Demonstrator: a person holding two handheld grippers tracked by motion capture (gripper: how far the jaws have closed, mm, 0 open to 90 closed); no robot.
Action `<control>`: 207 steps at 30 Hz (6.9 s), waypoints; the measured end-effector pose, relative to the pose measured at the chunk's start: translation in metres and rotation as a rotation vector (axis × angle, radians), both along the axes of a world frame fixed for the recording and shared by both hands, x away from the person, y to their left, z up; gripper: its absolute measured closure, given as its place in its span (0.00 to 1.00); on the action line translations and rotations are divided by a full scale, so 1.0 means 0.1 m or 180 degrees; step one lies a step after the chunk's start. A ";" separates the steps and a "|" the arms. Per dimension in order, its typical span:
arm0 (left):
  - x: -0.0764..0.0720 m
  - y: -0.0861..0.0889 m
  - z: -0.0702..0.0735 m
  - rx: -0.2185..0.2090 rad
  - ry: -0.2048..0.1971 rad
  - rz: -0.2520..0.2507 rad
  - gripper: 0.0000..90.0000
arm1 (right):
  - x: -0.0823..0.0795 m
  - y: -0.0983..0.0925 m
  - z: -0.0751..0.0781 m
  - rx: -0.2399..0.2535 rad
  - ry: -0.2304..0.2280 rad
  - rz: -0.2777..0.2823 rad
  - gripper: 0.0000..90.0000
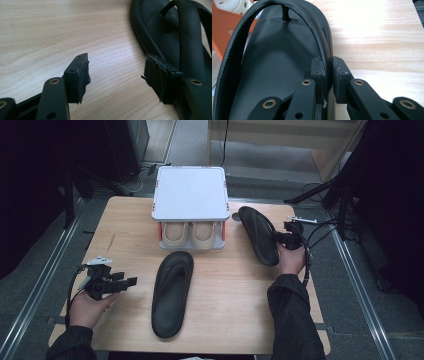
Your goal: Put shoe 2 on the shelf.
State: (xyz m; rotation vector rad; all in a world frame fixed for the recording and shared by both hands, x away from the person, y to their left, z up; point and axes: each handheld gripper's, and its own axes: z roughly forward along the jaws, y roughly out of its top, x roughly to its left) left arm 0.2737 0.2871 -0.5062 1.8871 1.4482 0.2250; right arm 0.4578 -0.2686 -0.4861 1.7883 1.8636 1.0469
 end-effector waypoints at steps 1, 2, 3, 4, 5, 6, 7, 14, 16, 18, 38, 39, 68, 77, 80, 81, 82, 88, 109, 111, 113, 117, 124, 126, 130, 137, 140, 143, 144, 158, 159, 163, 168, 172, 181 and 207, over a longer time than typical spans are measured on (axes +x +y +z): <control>0.01 -0.01 0.00 -0.0011 0.0001 -0.0012 0.41 | -0.02 -0.01 0.00 0.0004 0.0000 0.0006 0.91; 0.03 -0.02 0.00 -0.0010 -0.0006 -0.0030 0.41 | -0.05 -0.01 0.00 0.0014 0.0008 0.0005 0.91; 0.04 -0.03 0.00 -0.0013 -0.0011 -0.0047 0.41 | -0.07 -0.03 0.00 0.0030 0.0012 0.0019 0.91; 0.05 -0.04 0.01 -0.0010 -0.0012 -0.0057 0.41 | -0.09 -0.04 -0.01 0.0059 0.0031 0.0030 0.91; 0.07 -0.05 0.01 -0.0009 -0.0010 -0.0076 0.41 | -0.11 -0.04 -0.01 0.0072 0.0043 0.0026 0.91; 0.09 -0.06 0.01 -0.0016 -0.0010 -0.0091 0.41 | -0.13 -0.05 -0.02 0.0087 0.0055 0.0026 0.91; 0.10 -0.07 0.01 -0.0028 -0.0016 -0.0093 0.41 | -0.16 -0.06 -0.02 0.0076 0.0053 0.0034 0.91; 0.18 -0.13 0.03 -0.0038 -0.0028 -0.0171 0.41 | -0.32 -0.05 0.03 0.0075 0.0017 0.0057 0.91; 0.19 -0.14 0.03 -0.0034 -0.0033 -0.0184 0.41 | -0.37 -0.04 0.05 0.0069 0.0007 0.0074 0.91; 0.22 -0.16 0.04 -0.0044 -0.0044 -0.0215 0.41 | -0.43 -0.03 0.07 0.0059 -0.0002 0.0084 0.91; 0.42 -0.27 0.09 -0.0116 -0.0064 -0.0283 0.41 | -1.08 0.09 0.21 -0.0007 -0.0122 0.0275 0.91; 0.43 -0.27 0.09 -0.0104 -0.0061 -0.0290 0.41 | -1.11 0.10 0.22 -0.0018 -0.0143 0.0305 0.91; 0.58 -0.45 0.10 -0.0101 -0.0058 -0.0447 0.42 | -1.69 0.52 0.09 -0.0103 -0.0033 0.0699 0.90; 0.58 -0.46 0.10 -0.0096 -0.0016 -0.0457 0.42 | -1.65 0.66 0.03 -0.0176 0.0010 0.0814 0.90; 0.58 -0.46 0.10 -0.0099 -0.0039 -0.0445 0.42 | -1.65 0.71 0.01 -0.0212 0.0028 0.0856 0.90; 0.58 -0.46 0.10 -0.0104 -0.0033 -0.0445 0.43 | -1.65 0.73 0.00 -0.0224 0.0037 0.0873 0.90; 0.58 -0.47 0.10 -0.0105 -0.0022 -0.0452 0.43 | -1.65 0.75 -0.01 -0.0229 0.0053 0.0894 0.90; 0.56 -0.51 0.10 0.0116 -0.0085 -0.0546 0.48 | -1.63 0.89 -0.06 -0.0348 0.0095 0.0930 0.89; 0.54 -0.52 0.11 0.0101 -0.0186 -0.0655 0.75 | -1.68 1.20 -0.17 -0.0253 0.0100 0.1193 0.79; 0.57 -0.50 0.10 0.0010 -0.0127 -0.0610 0.78 | -1.68 1.17 -0.14 -0.0146 0.0047 0.1211 0.75; 0.58 -0.48 0.10 -0.0045 -0.0050 -0.0577 0.79 | -1.69 1.14 -0.10 -0.0035 -0.0059 0.1215 0.73; 0.58 -0.46 0.11 -0.0069 -0.0031 -0.0564 0.84 | -1.71 1.06 -0.01 0.0012 -0.0199 0.1227 0.81; 0.61 -0.48 0.05 -0.0035 0.0050 -0.0614 1.00 | -1.62 0.98 -0.02 0.0034 -0.0156 0.1339 1.00; 0.61 -0.46 0.03 -0.0036 0.0058 -0.0621 1.00 | -1.59 0.99 -0.03 -0.0010 -0.0171 0.1367 1.00; 0.59 -0.41 0.01 -0.0072 0.0054 -0.0588 0.99 | -1.48 1.01 -0.10 -0.0107 -0.0136 0.1417 1.00; 0.55 -0.41 -0.04 -0.0064 0.0046 -0.0622 0.99 | -1.36 1.03 -0.19 -0.0216 -0.0028 0.1430 1.00; 0.55 -0.41 -0.07 -0.0057 0.0082 -0.0617 0.99 | -1.31 1.03 -0.21 -0.0193 0.0046 0.1432 1.00; 0.54 -0.42 -0.10 -0.0046 0.0120 -0.0611 0.98 | -1.26 1.04 -0.25 -0.0229 0.0119 0.1448 1.00; 0.53 -0.42 -0.12 -0.0013 0.0135 -0.0608 0.98 | -1.25 1.05 -0.25 -0.0236 0.0129 0.1451 1.00; 0.48 -0.50 -0.19 0.0051 0.0229 -0.0637 0.97 | -1.20 1.13 -0.27 -0.0242 0.0201 0.1514 1.00; 0.48 -0.50 -0.20 0.0027 0.0238 -0.0626 0.97 | -1.20 1.13 -0.27 -0.0251 0.0202 0.1519 1.00; 0.48 -0.50 -0.20 0.0023 0.0255 -0.0616 0.98 | -1.19 1.13 -0.27 -0.0239 0.0198 0.1524 1.00; 0.45 -0.53 -0.20 0.0036 0.0277 -0.0670 0.98 | -1.20 1.13 -0.27 -0.0246 0.0204 0.1528 1.00; 0.42 -0.55 -0.19 0.0038 0.0293 -0.0705 0.98 | -1.20 1.13 -0.27 -0.0240 0.0209 0.1533 1.00; 0.33 -0.66 -0.19 0.0033 0.0319 -0.0815 0.97 | -1.21 1.14 -0.27 -0.0262 0.0193 0.1569 0.99; 0.27 -0.52 0.00 -0.0100 0.0033 -0.0723 0.58 | -1.34 1.09 -0.09 -0.0039 -0.0159 0.1473 0.78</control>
